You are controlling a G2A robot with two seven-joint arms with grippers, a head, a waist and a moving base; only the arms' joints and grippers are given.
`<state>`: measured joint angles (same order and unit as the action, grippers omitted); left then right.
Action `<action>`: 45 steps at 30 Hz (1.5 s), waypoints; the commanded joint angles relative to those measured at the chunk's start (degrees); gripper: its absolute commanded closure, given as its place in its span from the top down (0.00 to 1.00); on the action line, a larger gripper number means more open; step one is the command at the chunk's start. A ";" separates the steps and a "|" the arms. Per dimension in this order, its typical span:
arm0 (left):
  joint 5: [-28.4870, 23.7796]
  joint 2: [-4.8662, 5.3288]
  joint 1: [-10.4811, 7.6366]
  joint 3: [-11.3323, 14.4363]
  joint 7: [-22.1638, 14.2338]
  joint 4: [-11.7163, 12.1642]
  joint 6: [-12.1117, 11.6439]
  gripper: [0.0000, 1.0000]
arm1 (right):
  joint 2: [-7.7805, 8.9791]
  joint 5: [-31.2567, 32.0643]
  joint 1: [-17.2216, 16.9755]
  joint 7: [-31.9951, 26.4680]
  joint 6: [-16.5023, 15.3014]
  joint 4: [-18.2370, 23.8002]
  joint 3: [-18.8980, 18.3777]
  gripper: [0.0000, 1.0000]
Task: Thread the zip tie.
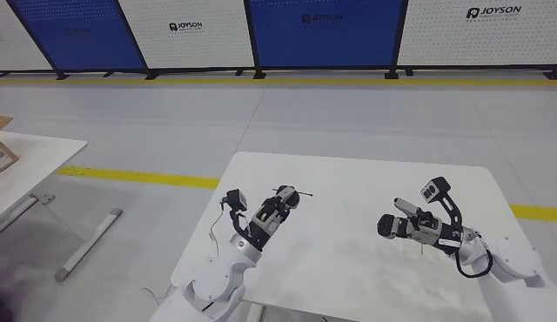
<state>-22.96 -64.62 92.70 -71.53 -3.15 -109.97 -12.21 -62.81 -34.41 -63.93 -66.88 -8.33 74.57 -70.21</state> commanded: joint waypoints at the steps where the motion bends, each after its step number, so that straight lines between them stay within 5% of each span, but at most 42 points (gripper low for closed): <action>1: -0.80 0.09 0.91 -0.63 -1.43 -0.69 -1.10 0.00 | 0.00 0.00 0.00 0.00 0.00 0.00 0.00 1.00; 9: 0.01 0.07 0.79 -0.47 -1.42 -0.19 -0.73 0.00 | 0.00 0.00 0.00 0.00 0.00 0.00 0.00 1.00; 21: 9.05 -0.59 -3.26 4.69 -4.12 7.87 3.57 0.00 | 0.00 0.00 0.00 0.00 0.00 0.00 0.00 1.00; 24: 7.63 -1.05 -4.36 6.00 -3.60 11.13 2.30 0.00 | 0.00 0.00 0.00 0.00 0.00 0.00 0.00 1.00; 40: 7.63 -1.05 -4.36 6.00 -3.60 11.13 2.30 0.00 | 0.00 0.27 -0.04 0.31 -0.02 0.12 0.03 1.00; 45: 7.63 -1.05 -4.36 6.00 -3.60 11.13 2.30 0.00 | 0.63 8.29 1.15 1.72 1.29 3.61 -0.41 1.00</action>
<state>-15.33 -65.66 88.34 -65.53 -6.75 -98.85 -9.91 -62.38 -28.01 -63.13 -65.41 -7.55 77.86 -70.14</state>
